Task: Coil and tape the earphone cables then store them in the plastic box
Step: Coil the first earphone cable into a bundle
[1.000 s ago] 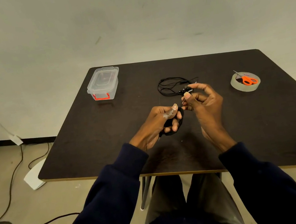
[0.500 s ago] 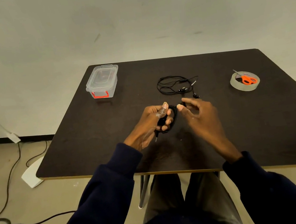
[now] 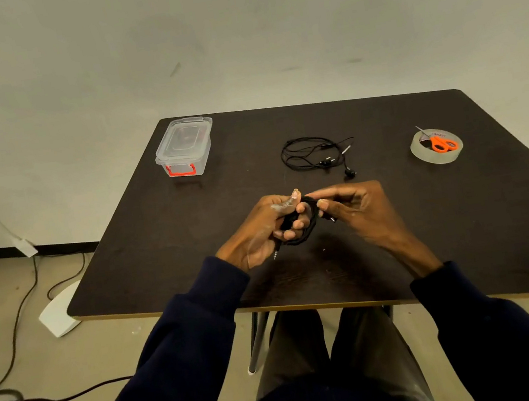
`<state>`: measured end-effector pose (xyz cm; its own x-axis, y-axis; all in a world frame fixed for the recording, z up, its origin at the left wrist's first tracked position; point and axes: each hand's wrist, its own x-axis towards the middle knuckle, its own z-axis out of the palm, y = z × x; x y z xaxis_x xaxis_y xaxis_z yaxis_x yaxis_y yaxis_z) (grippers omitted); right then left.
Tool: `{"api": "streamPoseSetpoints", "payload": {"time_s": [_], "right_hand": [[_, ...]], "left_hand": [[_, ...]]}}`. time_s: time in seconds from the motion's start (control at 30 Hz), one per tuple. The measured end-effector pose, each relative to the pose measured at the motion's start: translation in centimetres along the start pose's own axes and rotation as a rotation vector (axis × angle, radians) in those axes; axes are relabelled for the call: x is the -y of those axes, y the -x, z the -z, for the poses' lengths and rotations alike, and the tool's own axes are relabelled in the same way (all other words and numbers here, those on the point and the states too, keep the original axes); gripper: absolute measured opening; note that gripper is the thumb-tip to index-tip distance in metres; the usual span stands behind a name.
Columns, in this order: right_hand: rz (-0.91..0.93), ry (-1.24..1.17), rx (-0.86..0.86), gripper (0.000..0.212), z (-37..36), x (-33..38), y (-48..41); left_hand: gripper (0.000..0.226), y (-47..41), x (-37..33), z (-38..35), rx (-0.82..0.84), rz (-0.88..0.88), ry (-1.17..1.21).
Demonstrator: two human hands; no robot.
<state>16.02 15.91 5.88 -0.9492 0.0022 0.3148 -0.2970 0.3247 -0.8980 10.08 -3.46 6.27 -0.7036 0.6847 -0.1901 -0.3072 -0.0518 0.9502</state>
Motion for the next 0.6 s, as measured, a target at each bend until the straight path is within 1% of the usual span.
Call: {"api": "streamPoseSetpoints", "payload": {"time_s": [0.1,0.2,0.27,0.37,0.47,0.53,0.6], "right_hand": [[0.043,0.033,0.002,0.023,0.4,-0.1,-0.2],[0.131,0.154,0.002,0.018,0.9,-0.1,-0.6],[0.176,0.217,0.030,0.018,1.4,0.0,-0.8],[0.226,0.284,0.033,0.018,1.7,0.0,-1.2],[0.268,0.337,-0.112,0.014,0.6,-0.4,-0.9],[0.257,0.358,-0.224,0.013,-0.8,-0.7,-0.4],[0.230,0.370,-0.293,0.015,-2.0,-1.1,0.2]], "left_hand": [[0.045,0.1,0.1,0.2,0.019,0.016,0.004],[0.047,0.1,0.3,0.2,0.010,0.032,0.005],[0.049,0.2,0.3,0.2,0.013,0.032,-0.005],[0.044,0.2,0.3,0.0,0.032,0.015,-0.020],[0.039,0.0,0.3,-0.3,0.037,-0.009,-0.031],[0.039,-0.1,0.3,-0.3,0.033,-0.016,-0.024],[0.040,-0.1,0.4,-0.2,0.031,-0.018,-0.013]]}}
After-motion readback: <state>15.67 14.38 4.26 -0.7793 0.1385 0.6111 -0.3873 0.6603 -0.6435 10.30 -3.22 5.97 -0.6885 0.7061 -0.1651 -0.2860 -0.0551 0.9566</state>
